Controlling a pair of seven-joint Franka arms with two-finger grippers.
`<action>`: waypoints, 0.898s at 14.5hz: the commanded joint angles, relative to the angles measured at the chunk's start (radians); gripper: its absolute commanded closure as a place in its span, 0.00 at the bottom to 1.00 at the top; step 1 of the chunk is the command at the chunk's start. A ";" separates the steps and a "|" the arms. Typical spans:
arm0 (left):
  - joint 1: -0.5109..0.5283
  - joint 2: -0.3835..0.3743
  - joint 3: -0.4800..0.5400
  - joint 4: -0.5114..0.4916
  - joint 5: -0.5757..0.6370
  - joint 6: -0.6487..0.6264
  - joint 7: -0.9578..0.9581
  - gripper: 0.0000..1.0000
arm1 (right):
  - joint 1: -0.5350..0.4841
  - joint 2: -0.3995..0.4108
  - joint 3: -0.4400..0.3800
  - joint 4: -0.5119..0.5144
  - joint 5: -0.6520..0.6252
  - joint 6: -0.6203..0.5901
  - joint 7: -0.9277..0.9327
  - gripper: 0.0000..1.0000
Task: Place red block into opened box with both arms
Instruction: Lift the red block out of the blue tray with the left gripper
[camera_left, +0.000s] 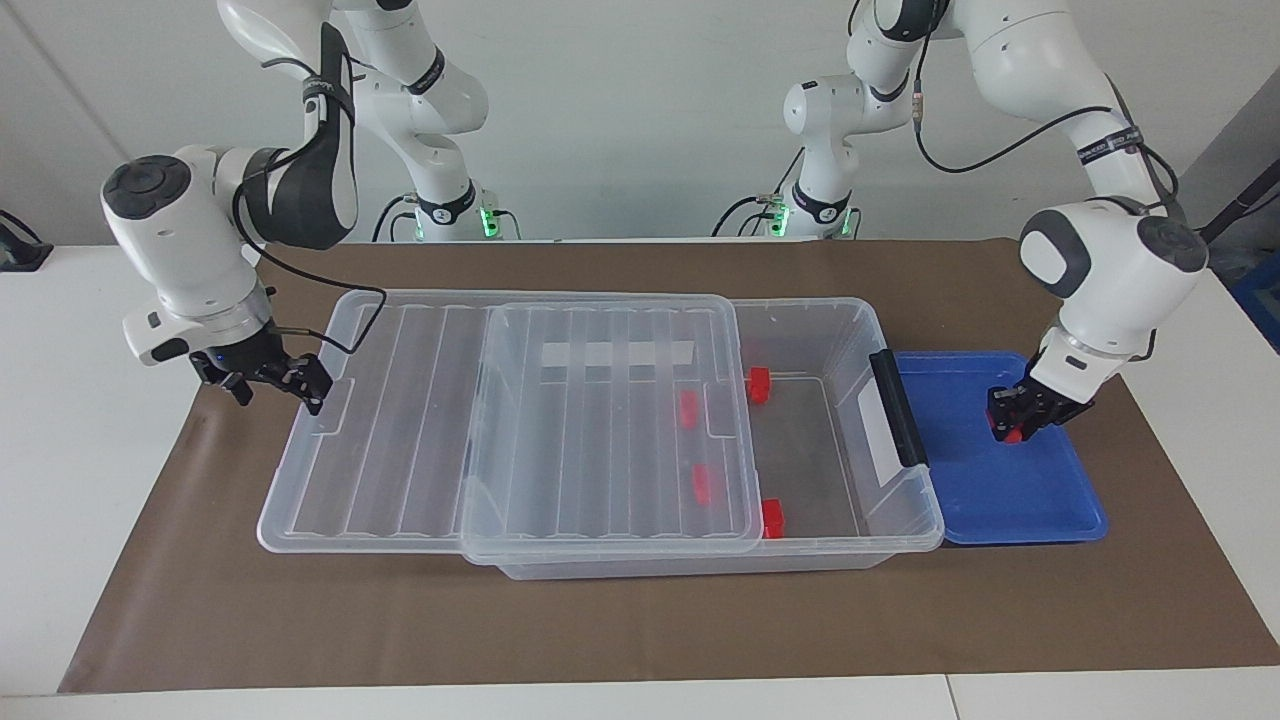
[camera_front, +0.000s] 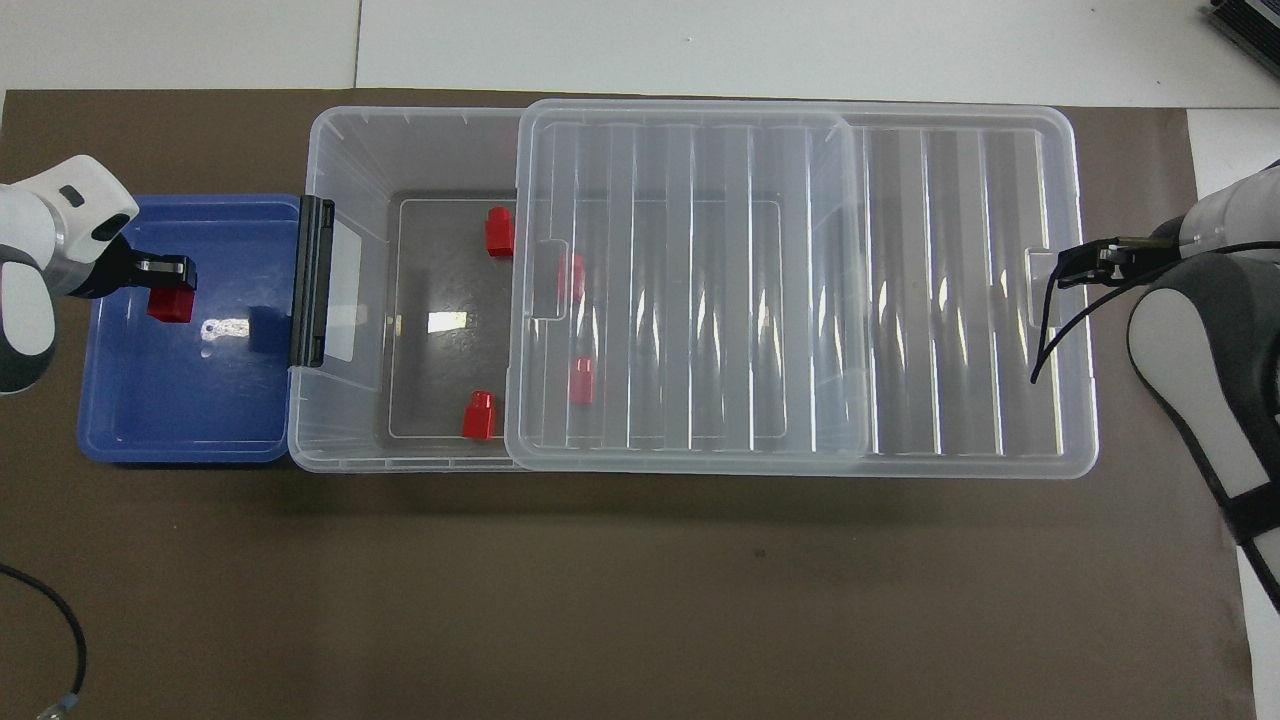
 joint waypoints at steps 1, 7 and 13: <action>-0.036 -0.012 -0.001 0.143 -0.038 -0.188 -0.153 1.00 | -0.003 -0.036 0.015 0.002 -0.019 -0.031 -0.021 0.00; -0.097 -0.028 -0.097 0.213 -0.032 -0.269 -0.565 1.00 | 0.020 -0.128 0.019 0.060 0.033 -0.179 -0.005 0.00; -0.234 -0.041 -0.105 0.182 -0.027 -0.115 -0.867 1.00 | 0.008 -0.234 0.010 0.089 0.055 -0.382 0.078 0.00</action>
